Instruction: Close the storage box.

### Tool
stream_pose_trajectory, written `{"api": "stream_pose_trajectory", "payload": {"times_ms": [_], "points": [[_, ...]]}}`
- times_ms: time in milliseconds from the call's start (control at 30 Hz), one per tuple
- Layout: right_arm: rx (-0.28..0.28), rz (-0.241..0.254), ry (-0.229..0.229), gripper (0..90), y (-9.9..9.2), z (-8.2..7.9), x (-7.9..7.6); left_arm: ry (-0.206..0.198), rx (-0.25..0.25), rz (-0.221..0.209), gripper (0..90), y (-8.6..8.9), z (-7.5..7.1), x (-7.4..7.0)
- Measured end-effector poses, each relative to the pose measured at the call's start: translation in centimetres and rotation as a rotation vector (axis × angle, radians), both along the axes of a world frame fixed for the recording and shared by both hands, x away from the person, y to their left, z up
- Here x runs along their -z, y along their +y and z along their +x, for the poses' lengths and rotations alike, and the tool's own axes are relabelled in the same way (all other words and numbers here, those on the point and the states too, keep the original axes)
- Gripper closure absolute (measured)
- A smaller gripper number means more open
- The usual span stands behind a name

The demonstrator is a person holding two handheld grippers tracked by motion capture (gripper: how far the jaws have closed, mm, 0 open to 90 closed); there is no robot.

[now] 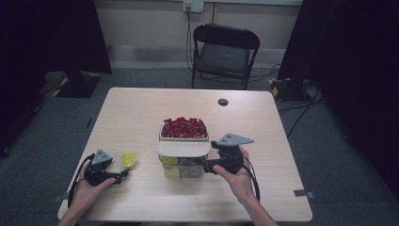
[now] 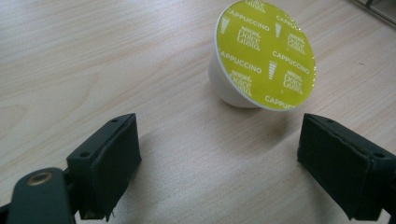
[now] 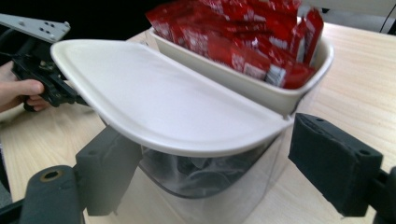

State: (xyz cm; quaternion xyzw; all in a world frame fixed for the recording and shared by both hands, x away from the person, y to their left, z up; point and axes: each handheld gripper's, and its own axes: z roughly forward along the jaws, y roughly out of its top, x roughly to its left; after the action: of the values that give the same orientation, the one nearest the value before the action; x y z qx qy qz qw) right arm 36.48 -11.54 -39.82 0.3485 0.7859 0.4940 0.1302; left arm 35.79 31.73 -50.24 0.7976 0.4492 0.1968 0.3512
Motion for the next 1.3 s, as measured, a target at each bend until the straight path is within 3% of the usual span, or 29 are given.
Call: {"api": "stream_pose_trajectory", "payload": {"times_ms": [167, 267, 433, 600, 867, 1133, 1300], "points": [[-0.003, -0.010, 0.026, 17.1, -0.4, 0.0, 0.7, 0.000, 0.001, 0.000, 12.6, 0.0, 0.0, 0.0], [0.032, -0.020, 0.010, 19.7, -0.8, -0.4, 0.7, 0.000, 0.000, 0.000, 12.6, 0.0, 0.0, 0.0], [0.061, -0.028, 0.039, 19.7, -2.1, -0.5, 1.4, 0.000, 0.000, 0.000, 12.6, 0.0, 0.0, 0.0], [0.075, -0.034, 0.040, 19.9, -3.0, -0.4, 1.8, 0.000, 0.001, 0.000, 12.6, 0.0, 0.0, 0.0], [0.126, -0.026, 0.058, 20.1, -4.1, 0.3, 2.3, 0.000, 0.002, -0.001, 12.6, 0.0, 0.0, 0.0], [0.145, -0.002, 0.039, 18.8, -4.6, 1.0, 1.9, 0.001, 0.005, -0.003, 12.4, 0.1, 0.1, 0.0], [0.211, -0.012, 0.038, 14.4, -6.0, 1.9, 2.4, 0.000, 0.006, 0.001, 12.4, 0.1, 0.1, 0.0]]}}
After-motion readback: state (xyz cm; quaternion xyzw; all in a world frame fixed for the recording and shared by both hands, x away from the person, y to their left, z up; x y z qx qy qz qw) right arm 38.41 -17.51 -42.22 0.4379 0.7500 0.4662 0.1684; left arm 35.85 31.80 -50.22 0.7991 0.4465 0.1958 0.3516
